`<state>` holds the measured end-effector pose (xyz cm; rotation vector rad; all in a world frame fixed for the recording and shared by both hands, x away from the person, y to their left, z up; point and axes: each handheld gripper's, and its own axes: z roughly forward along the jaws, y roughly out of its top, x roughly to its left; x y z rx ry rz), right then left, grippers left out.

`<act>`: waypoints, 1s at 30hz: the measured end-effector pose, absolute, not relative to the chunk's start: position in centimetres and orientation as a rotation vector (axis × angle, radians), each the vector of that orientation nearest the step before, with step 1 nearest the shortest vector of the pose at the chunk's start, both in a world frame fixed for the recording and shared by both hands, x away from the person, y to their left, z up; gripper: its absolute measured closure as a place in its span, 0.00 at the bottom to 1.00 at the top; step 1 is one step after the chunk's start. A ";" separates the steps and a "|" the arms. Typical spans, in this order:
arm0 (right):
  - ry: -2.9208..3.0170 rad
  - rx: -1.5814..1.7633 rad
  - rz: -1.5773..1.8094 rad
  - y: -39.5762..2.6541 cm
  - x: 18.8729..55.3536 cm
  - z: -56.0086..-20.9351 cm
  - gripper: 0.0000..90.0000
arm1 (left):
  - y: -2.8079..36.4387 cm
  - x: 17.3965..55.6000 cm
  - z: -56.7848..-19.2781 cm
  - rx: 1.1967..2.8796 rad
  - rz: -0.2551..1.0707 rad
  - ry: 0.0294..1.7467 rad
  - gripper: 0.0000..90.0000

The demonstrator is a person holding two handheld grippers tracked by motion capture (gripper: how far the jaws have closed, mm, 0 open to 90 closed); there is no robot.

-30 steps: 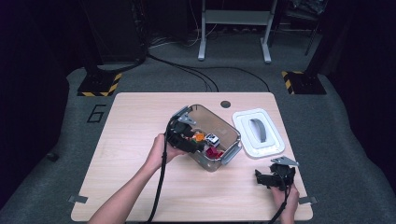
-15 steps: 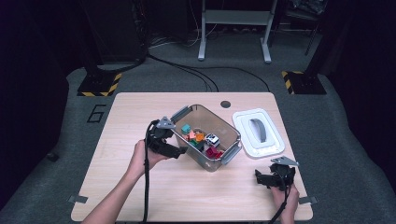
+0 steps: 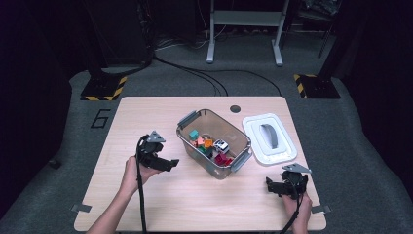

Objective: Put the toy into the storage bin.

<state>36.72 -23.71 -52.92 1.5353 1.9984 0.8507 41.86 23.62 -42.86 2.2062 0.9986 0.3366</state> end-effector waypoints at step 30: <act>2.054 1.541 0.829 -23.8 37.3 -52.6 0.00 | 29.8 43.0 -52.9 2.148 0.463 1.085 0.00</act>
